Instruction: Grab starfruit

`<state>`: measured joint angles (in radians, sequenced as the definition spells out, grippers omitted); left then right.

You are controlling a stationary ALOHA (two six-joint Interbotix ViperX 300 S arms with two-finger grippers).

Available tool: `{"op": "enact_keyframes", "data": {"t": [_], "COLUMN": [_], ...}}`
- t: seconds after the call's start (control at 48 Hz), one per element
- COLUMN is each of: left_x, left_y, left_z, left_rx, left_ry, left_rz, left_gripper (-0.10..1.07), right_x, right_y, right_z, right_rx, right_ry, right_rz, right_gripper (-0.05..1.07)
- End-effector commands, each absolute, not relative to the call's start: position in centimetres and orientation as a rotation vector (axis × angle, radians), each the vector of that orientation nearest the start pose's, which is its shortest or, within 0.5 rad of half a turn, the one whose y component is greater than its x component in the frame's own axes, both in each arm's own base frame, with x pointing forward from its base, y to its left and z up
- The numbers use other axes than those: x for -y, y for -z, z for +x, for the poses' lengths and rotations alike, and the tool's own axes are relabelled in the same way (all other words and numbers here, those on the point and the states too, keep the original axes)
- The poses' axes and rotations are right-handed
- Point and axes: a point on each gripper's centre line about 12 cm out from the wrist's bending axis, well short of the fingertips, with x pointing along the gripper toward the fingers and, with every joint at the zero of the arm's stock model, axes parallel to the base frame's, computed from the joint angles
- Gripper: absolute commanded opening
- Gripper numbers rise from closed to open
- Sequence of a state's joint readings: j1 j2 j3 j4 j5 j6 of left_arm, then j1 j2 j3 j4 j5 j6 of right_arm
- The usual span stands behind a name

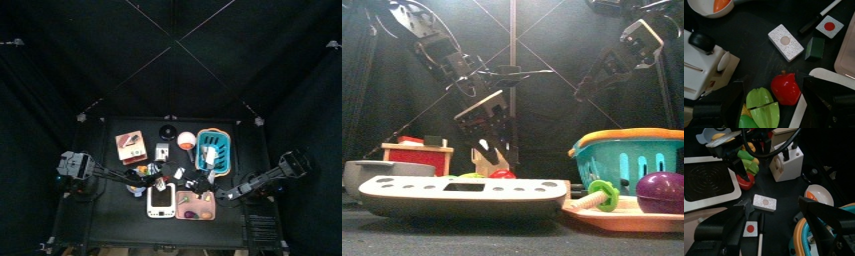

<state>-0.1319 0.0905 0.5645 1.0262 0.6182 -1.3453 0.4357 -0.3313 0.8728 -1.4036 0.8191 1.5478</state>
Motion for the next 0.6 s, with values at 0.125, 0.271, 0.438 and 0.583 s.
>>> {"op": "enact_keyframes", "data": {"t": [0.125,0.271,0.438,0.583], "left_x": [-0.5,-0.4,-0.3,-0.5], "left_y": [-14.5,-12.7,-12.4,-15.4], "left_z": [36.0,36.2,36.3,37.3], "left_rx": [-0.929,-0.971,-0.981,-0.888], "left_ry": [-0.589,-0.596,-0.599,-0.566], "left_rz": [-0.181,-0.163,-0.178,-0.125], "left_gripper": [1.02,1.02,1.02,1.02], "right_x": [-4.0,-3.8,-3.7,-3.7], "right_y": [-22.8,-22.6,-22.5,-22.4], "right_z": [28.8,28.9,28.9,28.9], "right_rx": [-0.525,-0.531,-0.532,-0.535], "right_ry": [0.41,0.415,0.418,0.418], "right_rz": [-0.2,-0.201,-0.201,-0.202], "right_gripper": [1.04,1.04,1.04,1.04]}}
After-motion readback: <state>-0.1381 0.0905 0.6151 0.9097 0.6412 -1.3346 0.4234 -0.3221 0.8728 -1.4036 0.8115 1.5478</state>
